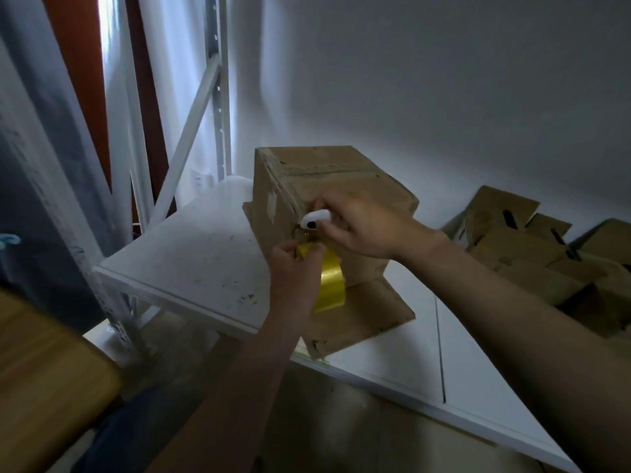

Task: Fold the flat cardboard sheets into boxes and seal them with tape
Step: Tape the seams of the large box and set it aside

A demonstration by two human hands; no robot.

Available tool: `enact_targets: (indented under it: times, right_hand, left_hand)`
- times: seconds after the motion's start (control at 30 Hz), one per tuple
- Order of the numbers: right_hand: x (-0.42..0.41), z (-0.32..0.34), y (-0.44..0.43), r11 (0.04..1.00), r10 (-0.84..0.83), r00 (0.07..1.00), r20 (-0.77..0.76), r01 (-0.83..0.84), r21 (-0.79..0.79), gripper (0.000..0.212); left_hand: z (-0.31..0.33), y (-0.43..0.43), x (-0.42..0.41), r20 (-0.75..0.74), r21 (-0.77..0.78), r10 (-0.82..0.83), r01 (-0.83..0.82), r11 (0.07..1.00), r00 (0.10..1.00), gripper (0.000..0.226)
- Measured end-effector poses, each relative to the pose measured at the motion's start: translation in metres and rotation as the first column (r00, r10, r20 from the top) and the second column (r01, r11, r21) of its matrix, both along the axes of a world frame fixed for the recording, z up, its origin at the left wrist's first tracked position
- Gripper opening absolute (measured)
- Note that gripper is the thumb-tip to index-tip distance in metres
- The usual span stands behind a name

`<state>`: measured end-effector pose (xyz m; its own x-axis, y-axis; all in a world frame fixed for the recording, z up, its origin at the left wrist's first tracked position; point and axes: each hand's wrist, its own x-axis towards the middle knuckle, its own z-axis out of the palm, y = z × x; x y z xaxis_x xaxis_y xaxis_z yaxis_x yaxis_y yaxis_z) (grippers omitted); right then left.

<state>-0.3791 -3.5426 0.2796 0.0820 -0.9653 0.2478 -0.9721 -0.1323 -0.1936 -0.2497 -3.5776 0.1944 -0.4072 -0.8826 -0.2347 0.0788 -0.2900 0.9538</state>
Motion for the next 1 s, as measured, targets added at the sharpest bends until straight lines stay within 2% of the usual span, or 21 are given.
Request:
enact_targets:
  times: [0.2,0.3,0.37,0.5,0.57,0.7,0.83,0.93,1.0]
  right_hand:
    - [-0.004,-0.009,0.001,1.0,0.0,1.0,0.012,0.0,0.017,0.02]
    - [-0.006,-0.009,0.001,1.0,-0.011,0.999,0.038,0.01,0.026,0.012]
    - [-0.006,-0.008,0.001,0.999,-0.025,0.998,0.063,0.023,0.031,0.016]
    - [-0.006,-0.002,0.002,0.998,0.016,0.998,0.061,-0.02,0.063,0.022]
    - [-0.004,0.002,0.002,0.997,0.045,0.998,0.046,-0.048,0.067,0.032]
    - [0.002,0.007,-0.001,0.99,0.104,0.994,-0.023,-0.102,0.097,0.037]
    - [0.007,0.011,-0.005,0.983,0.173,0.978,-0.119,-0.163,0.085,0.02]
    - [0.013,0.004,-0.012,0.986,0.114,0.958,-0.261,-0.077,0.147,0.023]
    - [0.017,-0.002,-0.015,0.987,0.094,0.94,-0.329,-0.045,0.152,0.015]
  left_hand:
    - [-0.009,-0.006,-0.001,0.074,-0.056,0.012,-0.007,0.998,0.997,0.047]
    - [-0.014,-0.002,-0.001,0.035,0.061,-0.061,0.059,0.996,0.998,0.044]
    - [-0.022,0.0,-0.003,0.012,0.112,-0.108,0.106,0.988,0.994,0.045]
    - [-0.019,0.002,-0.001,-0.046,0.112,-0.106,0.111,0.988,0.993,0.016]
    - [-0.02,0.002,0.002,-0.064,0.142,-0.082,0.09,0.986,0.995,0.01]
    - [-0.02,0.001,0.005,-0.05,0.168,-0.052,0.059,0.984,0.997,0.017]
    - [-0.02,0.002,0.005,-0.031,0.146,-0.049,0.053,0.988,0.998,0.018]
    - [-0.018,0.003,0.004,-0.021,0.102,-0.049,0.051,0.993,0.999,0.016]
    - [-0.018,0.003,0.003,-0.022,0.124,-0.029,0.031,0.992,0.999,0.022]
